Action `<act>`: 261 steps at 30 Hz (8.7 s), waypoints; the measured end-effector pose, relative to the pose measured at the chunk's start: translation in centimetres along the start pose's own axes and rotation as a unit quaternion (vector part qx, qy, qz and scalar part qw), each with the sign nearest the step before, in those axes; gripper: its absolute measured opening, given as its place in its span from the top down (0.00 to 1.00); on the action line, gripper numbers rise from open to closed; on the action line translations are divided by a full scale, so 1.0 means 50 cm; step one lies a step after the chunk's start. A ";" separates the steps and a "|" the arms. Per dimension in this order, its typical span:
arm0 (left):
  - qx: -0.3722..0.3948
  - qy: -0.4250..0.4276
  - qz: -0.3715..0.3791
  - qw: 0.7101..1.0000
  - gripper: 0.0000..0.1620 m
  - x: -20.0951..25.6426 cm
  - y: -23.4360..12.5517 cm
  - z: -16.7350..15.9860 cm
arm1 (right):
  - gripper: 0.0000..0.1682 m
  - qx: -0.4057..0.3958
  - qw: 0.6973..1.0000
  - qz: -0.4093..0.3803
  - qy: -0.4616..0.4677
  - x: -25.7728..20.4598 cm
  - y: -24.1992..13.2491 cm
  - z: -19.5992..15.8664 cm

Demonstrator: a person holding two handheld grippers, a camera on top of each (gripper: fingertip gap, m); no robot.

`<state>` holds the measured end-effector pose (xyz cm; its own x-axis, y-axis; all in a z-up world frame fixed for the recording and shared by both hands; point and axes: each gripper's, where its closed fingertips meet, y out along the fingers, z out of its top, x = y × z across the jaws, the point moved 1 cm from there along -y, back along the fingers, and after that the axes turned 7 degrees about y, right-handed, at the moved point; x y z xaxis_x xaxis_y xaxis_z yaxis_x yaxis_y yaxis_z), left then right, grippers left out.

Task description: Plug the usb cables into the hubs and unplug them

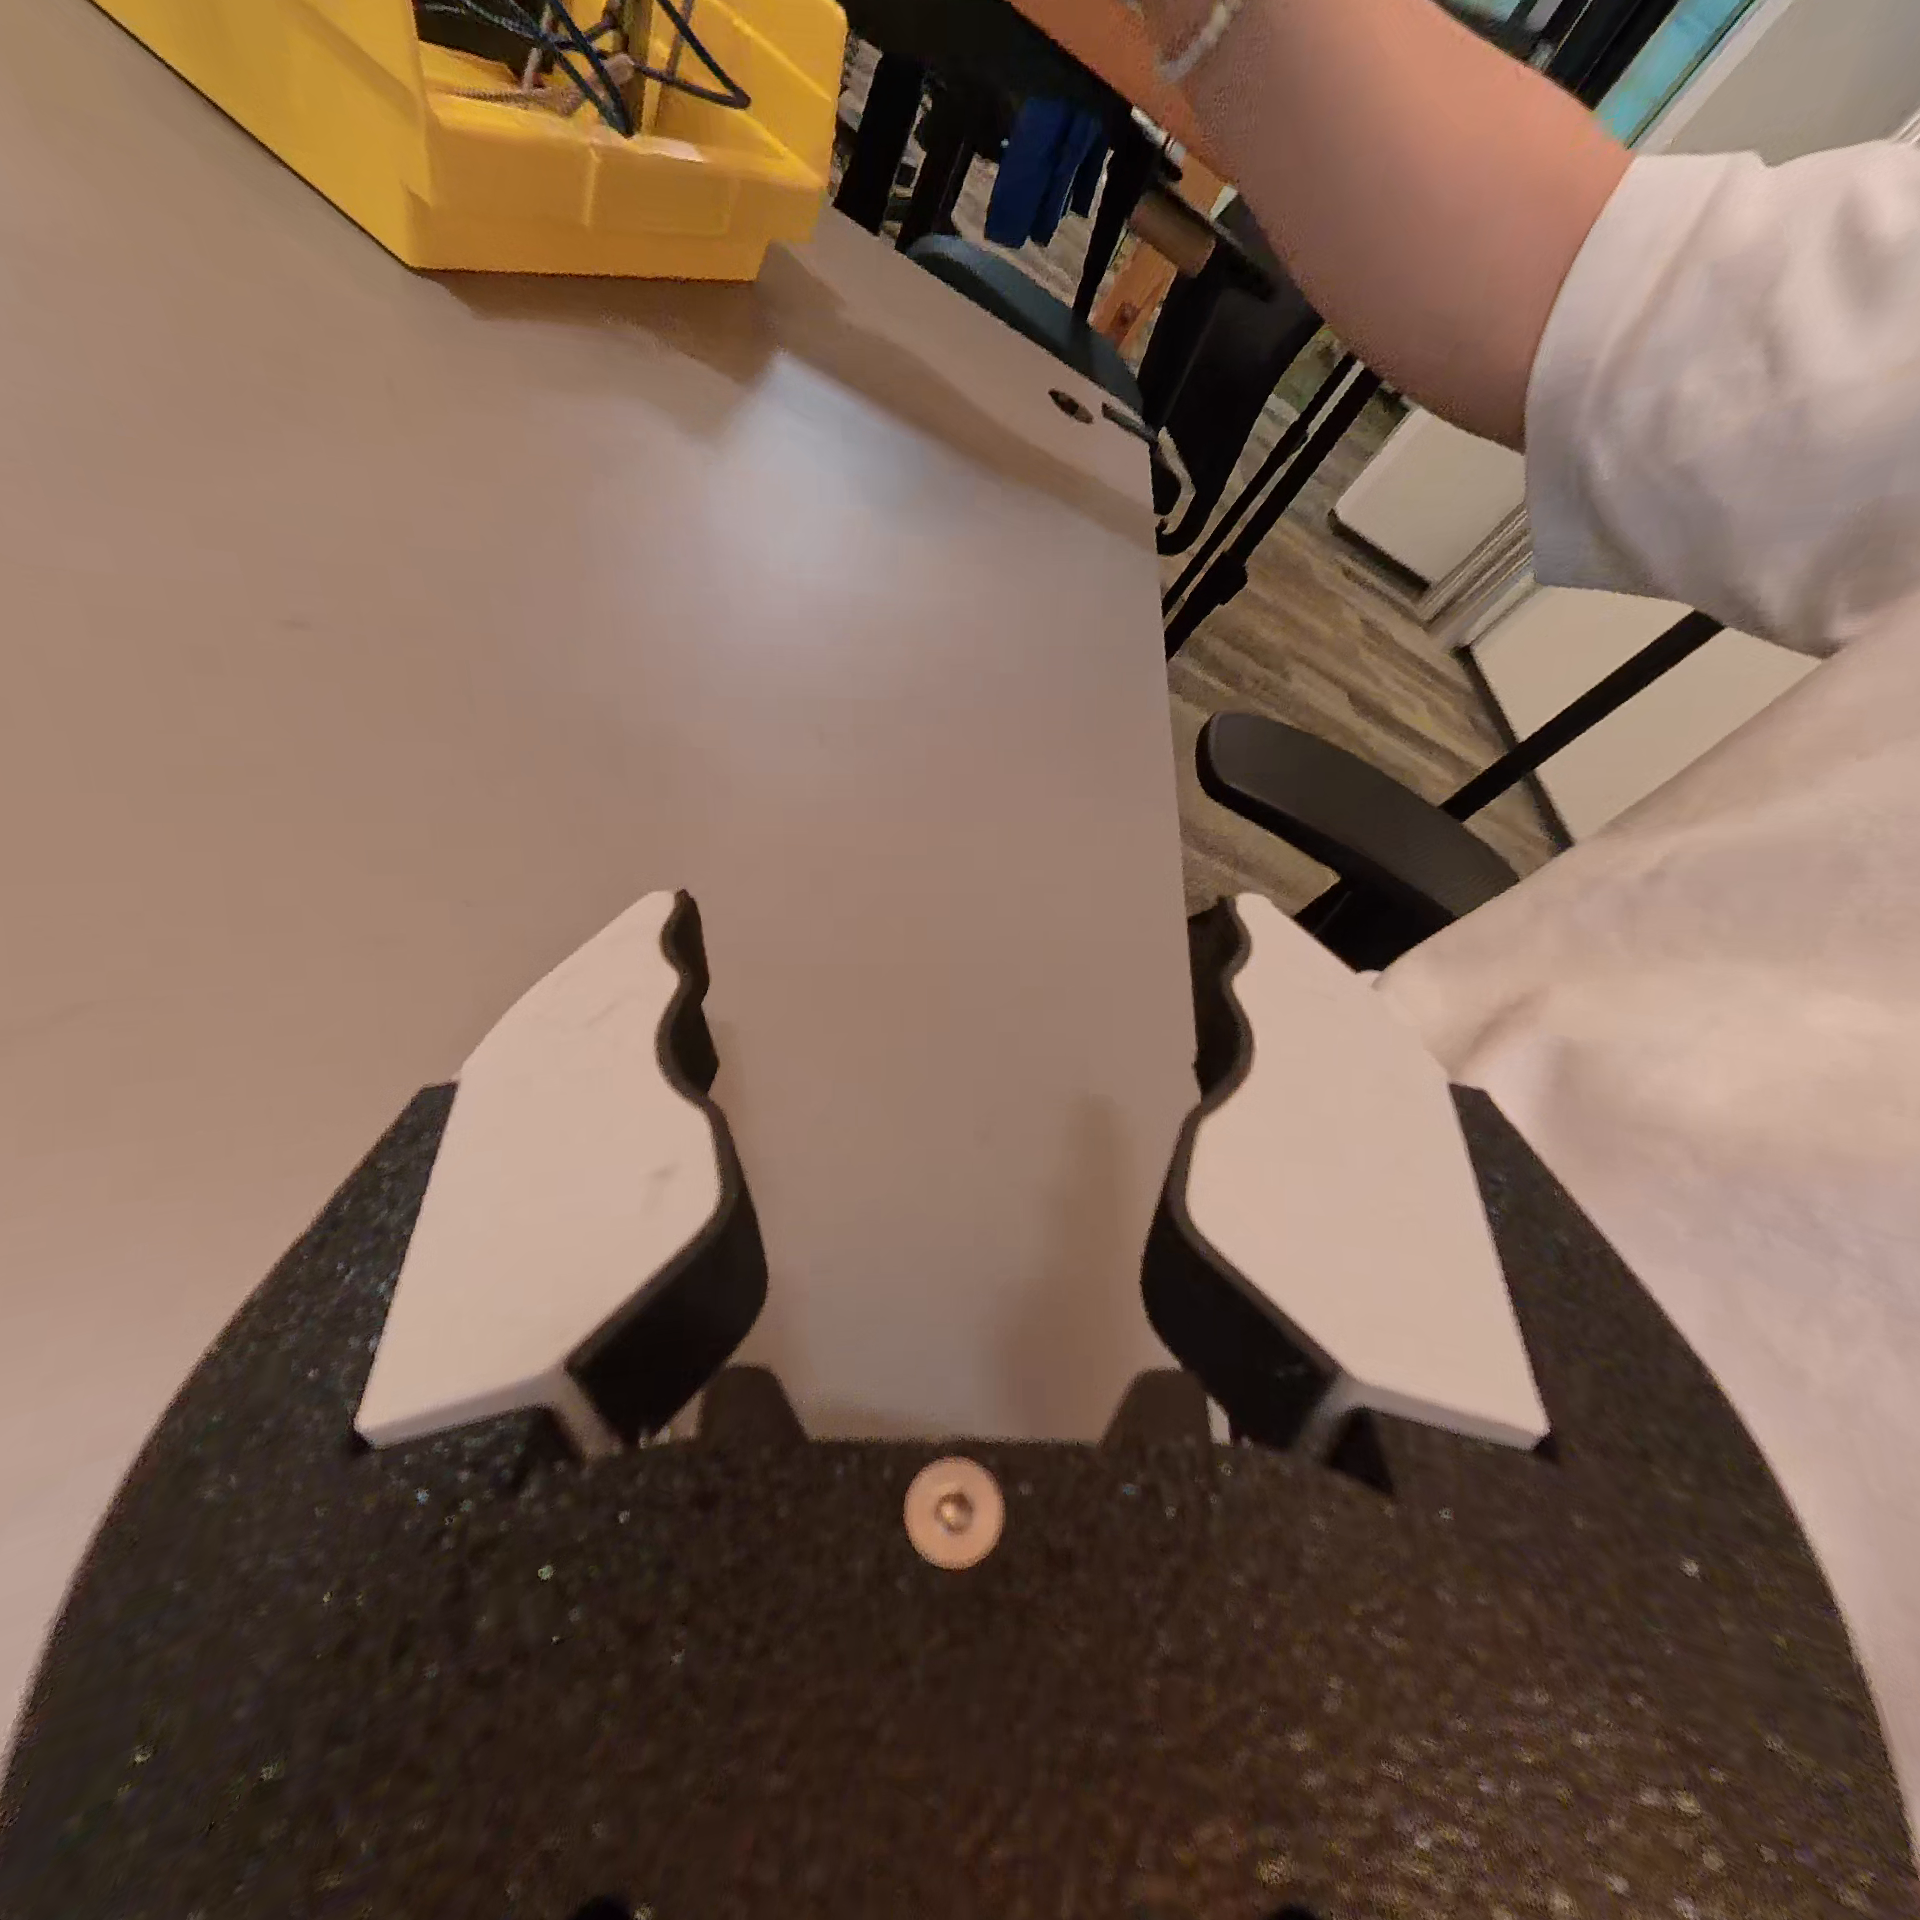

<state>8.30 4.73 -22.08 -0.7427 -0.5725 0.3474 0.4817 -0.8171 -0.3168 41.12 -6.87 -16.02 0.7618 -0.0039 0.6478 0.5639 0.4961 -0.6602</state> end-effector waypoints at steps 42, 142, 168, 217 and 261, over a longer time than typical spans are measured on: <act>0.018 -0.008 0.026 0.999 0.50 -0.032 0.070 0.087 | 0.57 0.350 0.855 -0.009 0.383 0.258 -0.265 0.030; -0.068 -0.357 0.506 0.782 0.96 0.012 -0.949 -0.349 | 0.96 0.244 0.888 0.084 0.380 -0.192 0.032 0.576; 0.073 -0.328 0.579 0.743 0.91 -0.472 -0.814 -0.109 | 0.96 0.063 0.793 -0.111 0.595 0.089 0.031 -0.320; -0.312 -0.300 0.324 0.841 0.66 -0.383 -0.539 0.052 | 0.50 0.295 0.847 0.038 0.440 -0.070 -0.135 0.160; -0.103 0.324 0.348 0.874 0.80 0.023 -0.520 0.588 | 0.54 0.412 0.797 0.138 0.420 -0.111 -0.234 0.279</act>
<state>8.59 23.32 12.50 -0.4427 -0.7124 -0.5445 0.8772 -0.2183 -0.4275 25.86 -0.52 -6.57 0.9604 -0.2030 -0.1906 0.2000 0.9792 -0.0355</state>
